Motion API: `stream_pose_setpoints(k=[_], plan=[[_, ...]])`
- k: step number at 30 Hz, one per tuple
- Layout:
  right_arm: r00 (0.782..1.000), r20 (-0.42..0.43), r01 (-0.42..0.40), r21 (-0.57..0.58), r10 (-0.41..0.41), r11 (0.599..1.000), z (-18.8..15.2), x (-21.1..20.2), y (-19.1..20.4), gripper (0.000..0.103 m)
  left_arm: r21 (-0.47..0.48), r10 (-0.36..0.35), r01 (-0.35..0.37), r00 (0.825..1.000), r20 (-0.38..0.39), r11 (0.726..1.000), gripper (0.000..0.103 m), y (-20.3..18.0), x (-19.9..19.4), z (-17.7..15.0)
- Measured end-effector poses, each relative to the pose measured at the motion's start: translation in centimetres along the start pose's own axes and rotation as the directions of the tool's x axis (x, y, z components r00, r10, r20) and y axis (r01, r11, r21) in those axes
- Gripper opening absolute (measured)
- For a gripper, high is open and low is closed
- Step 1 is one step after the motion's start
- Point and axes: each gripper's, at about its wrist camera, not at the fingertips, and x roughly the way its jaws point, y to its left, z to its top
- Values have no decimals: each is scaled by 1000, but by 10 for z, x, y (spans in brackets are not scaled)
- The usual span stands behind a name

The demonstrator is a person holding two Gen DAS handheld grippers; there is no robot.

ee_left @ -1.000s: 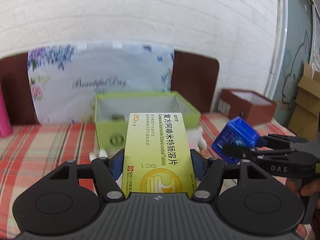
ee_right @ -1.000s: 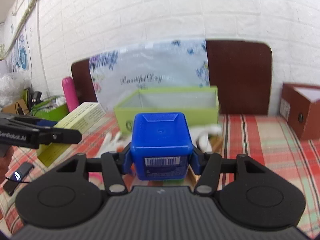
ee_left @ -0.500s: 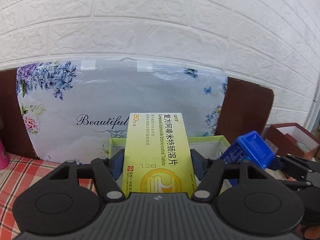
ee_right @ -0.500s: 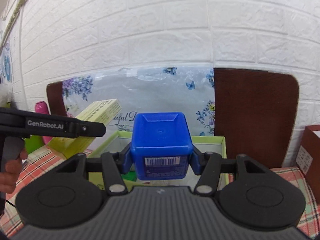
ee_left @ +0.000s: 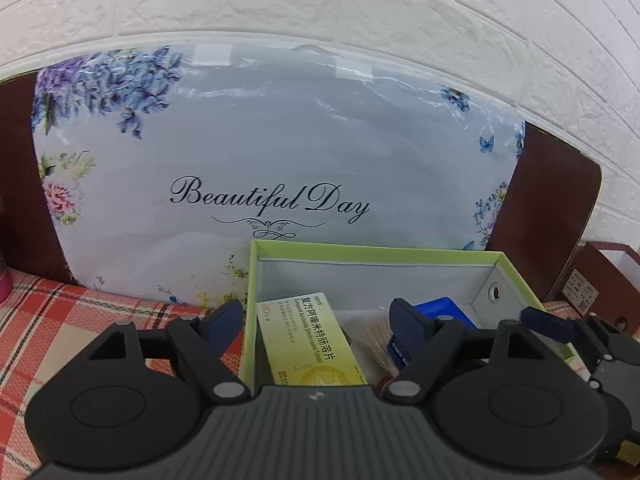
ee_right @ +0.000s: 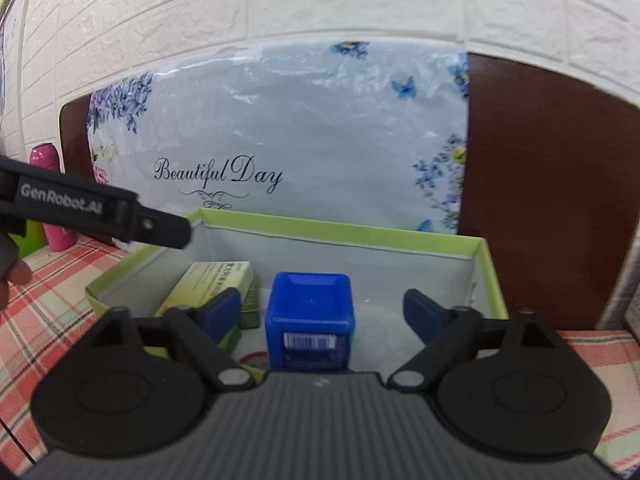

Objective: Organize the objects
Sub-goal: 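Lower the yellow box and blue container into the lime-green box and release, then move both tools back toward the remaining objects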

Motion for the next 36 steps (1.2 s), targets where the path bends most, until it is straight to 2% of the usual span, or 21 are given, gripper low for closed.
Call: stream_pose_setpoints(k=[6,11,14,16,21,27,32,36], plan=[[998,44,38,8,-38,999,-1,-31,-8,98,-7,-2,2,1000,3,1000,83,-11,-22,-4],[994,100,48,54,-53,997,-1,-81,-11,103,60,26,-25,1000,-10,998,83,-35,-64,-14],[992,110,50,82,-59,995,-10,-109,-10,103,68,31,-31,999,13,997,84,-46,-92,-29],[995,86,33,94,-42,995,-17,-122,-7,103,76,32,-33,999,15,997,85,-55,-106,-43],[998,50,34,78,-38,996,-40,-152,2,103,98,39,-35,999,-37,995,85,-71,-119,-75],[1000,13,15,133,-17,991,-66,-177,6,103,93,37,-29,996,-80,995,85,-79,-124,-98],[1000,-22,14,190,-10,982,-89,-190,4,103,48,26,-21,994,-104,999,85,-69,-133,-119],[995,-91,-14,295,43,955,-116,-193,-2,103,5,22,-22,990,-142,1000,85,-53,-141,-145]])
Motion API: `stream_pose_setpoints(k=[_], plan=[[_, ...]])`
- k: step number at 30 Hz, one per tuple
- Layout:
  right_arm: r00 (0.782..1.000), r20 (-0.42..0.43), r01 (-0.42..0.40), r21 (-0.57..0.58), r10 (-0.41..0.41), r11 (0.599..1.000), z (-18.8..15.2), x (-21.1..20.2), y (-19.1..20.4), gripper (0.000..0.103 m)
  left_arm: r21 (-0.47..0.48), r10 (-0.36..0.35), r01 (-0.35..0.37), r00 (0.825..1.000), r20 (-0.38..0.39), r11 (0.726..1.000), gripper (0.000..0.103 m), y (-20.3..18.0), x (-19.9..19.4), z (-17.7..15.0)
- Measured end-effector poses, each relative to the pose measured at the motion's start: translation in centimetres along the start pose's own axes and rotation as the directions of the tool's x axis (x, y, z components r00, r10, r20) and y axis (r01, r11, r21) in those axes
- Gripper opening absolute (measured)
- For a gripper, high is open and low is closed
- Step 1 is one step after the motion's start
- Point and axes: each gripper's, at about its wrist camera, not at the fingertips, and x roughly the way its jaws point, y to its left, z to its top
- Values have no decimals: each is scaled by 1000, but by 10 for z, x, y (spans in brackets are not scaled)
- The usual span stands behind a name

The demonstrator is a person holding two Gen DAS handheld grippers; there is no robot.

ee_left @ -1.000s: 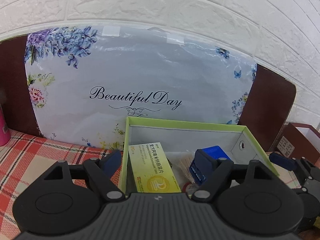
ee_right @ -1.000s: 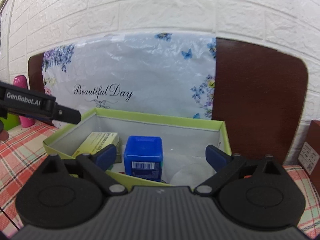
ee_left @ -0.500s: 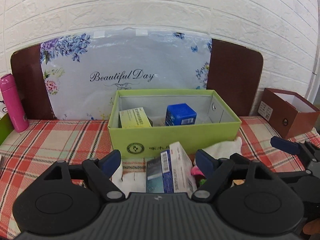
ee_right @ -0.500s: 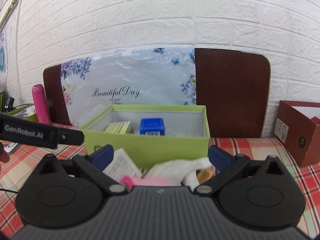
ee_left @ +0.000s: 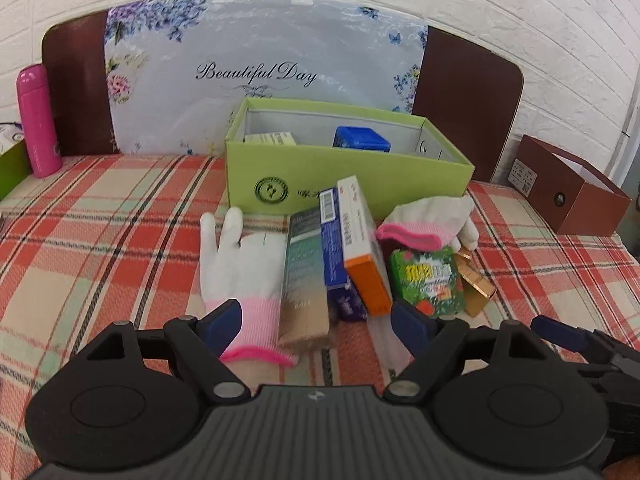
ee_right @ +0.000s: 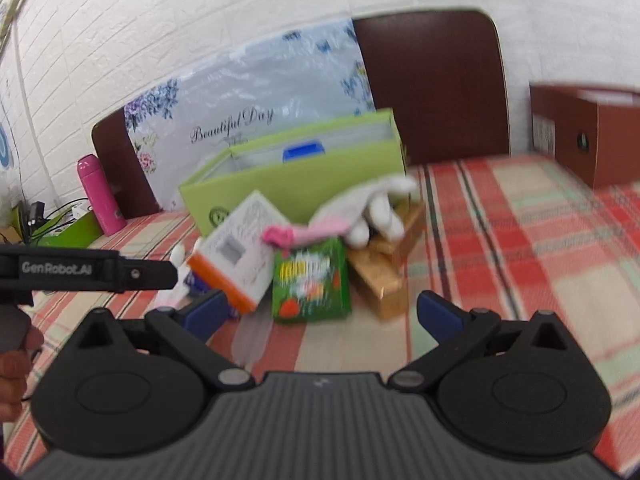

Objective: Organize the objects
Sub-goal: 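Move both tools back toward the remaining objects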

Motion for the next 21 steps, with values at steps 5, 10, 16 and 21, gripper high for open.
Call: stream_pose_setpoints(k=[5,10,16,21], plan=[[997,-68,-33,29,35,999,-25,2,3,100,-36,28,-29,999,-41,999,85,21,-2,-19],[998,-58,-18,-61,14,998,-24,7,21,90,-41,29,-31,999,-28,999,85,29,-6,-20],[996,-12,88,-125,-90,988,-18,10,17,83,-40,12,-14,999,-33,999,85,39,2,-18],[983,11,181,-109,-181,977,-4,27,-14,73,-102,35,-37,999,-18,994,81,63,-3,-16]])
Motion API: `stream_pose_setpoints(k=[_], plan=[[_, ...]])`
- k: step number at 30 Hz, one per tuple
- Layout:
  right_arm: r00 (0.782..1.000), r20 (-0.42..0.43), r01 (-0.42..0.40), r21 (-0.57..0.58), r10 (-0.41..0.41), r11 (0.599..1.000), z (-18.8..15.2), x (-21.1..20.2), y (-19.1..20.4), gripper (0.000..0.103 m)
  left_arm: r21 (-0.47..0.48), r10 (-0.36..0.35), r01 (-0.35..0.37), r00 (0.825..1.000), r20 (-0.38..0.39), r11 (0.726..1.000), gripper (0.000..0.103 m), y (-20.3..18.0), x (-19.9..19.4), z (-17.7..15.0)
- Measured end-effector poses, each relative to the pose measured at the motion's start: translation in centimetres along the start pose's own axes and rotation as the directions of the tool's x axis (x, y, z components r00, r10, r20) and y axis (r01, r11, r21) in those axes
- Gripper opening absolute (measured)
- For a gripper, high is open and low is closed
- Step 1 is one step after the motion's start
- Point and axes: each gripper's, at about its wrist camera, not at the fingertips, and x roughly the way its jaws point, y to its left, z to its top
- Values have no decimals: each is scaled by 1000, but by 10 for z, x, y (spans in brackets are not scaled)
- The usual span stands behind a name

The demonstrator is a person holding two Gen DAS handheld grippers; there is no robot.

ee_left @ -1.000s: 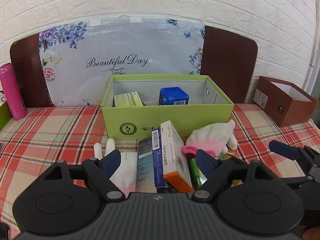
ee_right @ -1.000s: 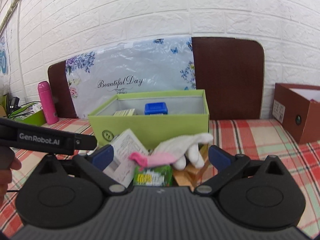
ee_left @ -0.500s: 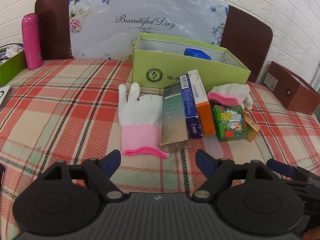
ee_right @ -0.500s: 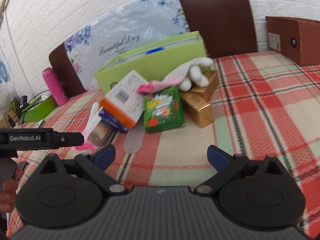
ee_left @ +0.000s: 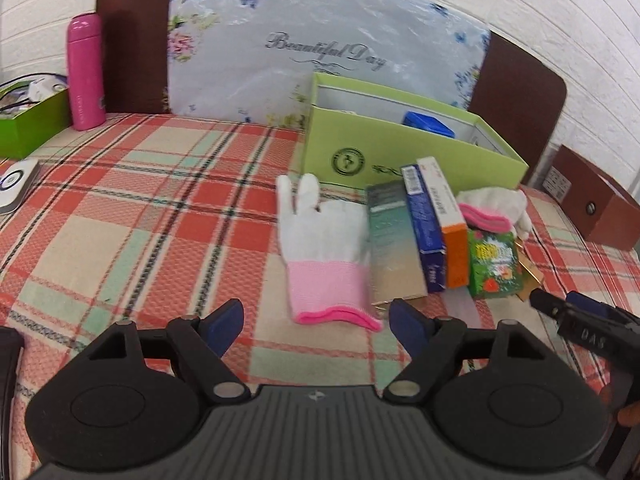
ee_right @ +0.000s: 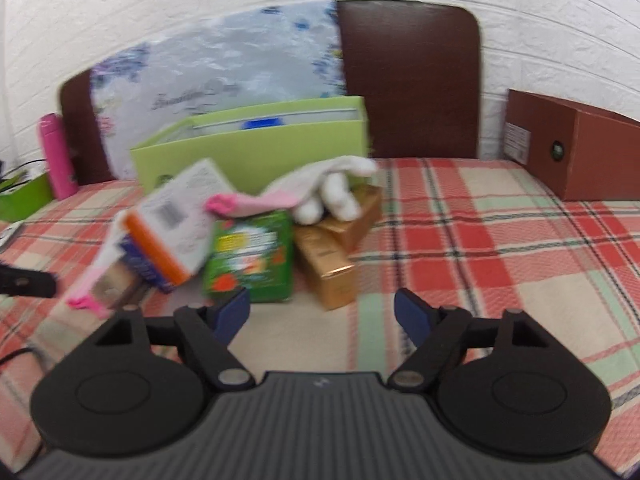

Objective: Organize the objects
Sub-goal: 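Move both tools back toward the remaining objects, then grasp the teal-white box with the left tool while the right tool grasps the gold box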

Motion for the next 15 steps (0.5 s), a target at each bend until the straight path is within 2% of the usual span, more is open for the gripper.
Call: stream_pose_setpoints(k=[3,6,7,8,9,12,15], plan=[[1000,5,3,0,-3,1000,9,15,-12,70,-15,-49,49,999,-4,999,77,-2,0,3],[1000,1,-27,-55,27,998,15,30,-9,68,40,-116,116,993,-6,992,73,-22,4,5],[999,-10,-46,-61,46,997,16,35,-9,63,68,-131,131,991,-2,989,72,-30,6,5],[997,-33,-77,-59,76,995,17,38,-10,39,88,-141,141,990,1,986,69,-36,8,6],[993,-52,-108,-45,106,993,16,39,-11,29,103,-145,145,989,-2,984,69,-42,12,6],[990,-45,-134,-25,133,991,8,25,-13,24,123,-147,147,989,-3,982,69,-51,28,8],[987,-45,-155,22,156,988,-4,0,-18,24,154,-106,110,994,-29,982,68,-57,48,10]])
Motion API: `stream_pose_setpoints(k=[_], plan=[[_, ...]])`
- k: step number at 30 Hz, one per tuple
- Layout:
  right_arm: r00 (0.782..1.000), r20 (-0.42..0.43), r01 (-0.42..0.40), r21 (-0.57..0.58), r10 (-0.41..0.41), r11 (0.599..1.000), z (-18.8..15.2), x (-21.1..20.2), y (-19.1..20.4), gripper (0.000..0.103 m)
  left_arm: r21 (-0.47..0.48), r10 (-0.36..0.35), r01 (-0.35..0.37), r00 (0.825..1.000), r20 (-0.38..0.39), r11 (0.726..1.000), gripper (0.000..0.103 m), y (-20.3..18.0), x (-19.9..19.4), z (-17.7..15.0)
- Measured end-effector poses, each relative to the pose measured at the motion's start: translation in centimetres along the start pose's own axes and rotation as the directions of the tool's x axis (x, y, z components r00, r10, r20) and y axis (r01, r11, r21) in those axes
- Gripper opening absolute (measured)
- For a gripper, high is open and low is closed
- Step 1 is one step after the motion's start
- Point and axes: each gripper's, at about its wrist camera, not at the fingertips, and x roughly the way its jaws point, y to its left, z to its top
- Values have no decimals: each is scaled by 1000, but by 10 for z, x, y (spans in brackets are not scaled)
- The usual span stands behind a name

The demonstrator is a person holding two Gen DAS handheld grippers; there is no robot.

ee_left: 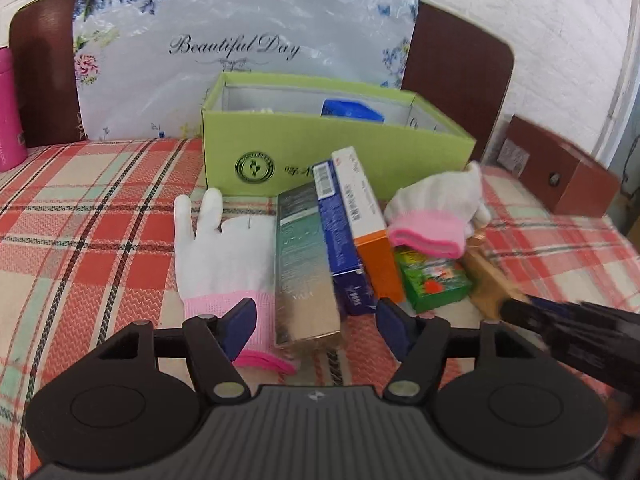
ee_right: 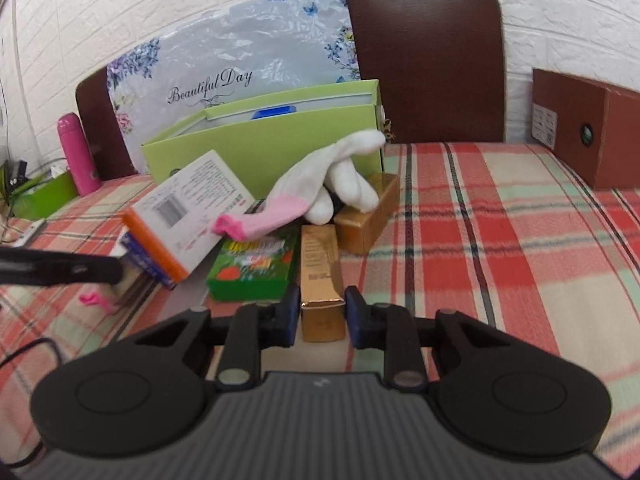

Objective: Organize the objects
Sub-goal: 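Grasp the teal-white box with the left tool while the right tool grasps the gold box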

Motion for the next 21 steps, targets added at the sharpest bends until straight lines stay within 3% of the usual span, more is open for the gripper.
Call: stream_pose_setpoints(k=[1,2,3,5,10,14,17,20,21], plan=[[1000,-4,-16,26,16,1000,-5,-10,-1,24,3,5,-5,1000,-13,1000,65,1,5,0],[999,-8,-31,46,32,998,-10,-19,-2,24,-4,3,-3,1000,-28,1000,48,3,9,-1],[999,-12,-41,59,42,997,-15,-28,-2,24,-22,-10,9,999,-45,1000,45,6,11,-3],[997,-36,-72,80,75,994,-24,-40,-2,24,-49,-23,22,999,-34,999,45,10,7,-7],[988,-59,-137,126,145,983,-32,-54,-2,24,-2,-31,31,998,-60,1000,45,8,-30,-25],[998,-33,-56,133,61,990,-29,-51,-9,36,-4,-36,35,994,-108,999,46,12,-51,-47],[1000,-25,3,176,2,984,-25,-48,-17,38,16,9,-7,994,-113,1000,58,10,-46,-49],[999,-3,34,125,-34,992,-23,-52,-12,41,7,7,-6,995,-99,1000,58,8,-38,-43],[999,6,33,93,-33,995,-22,-54,-8,47,8,1,0,995,-96,1000,58,7,-36,-41]])
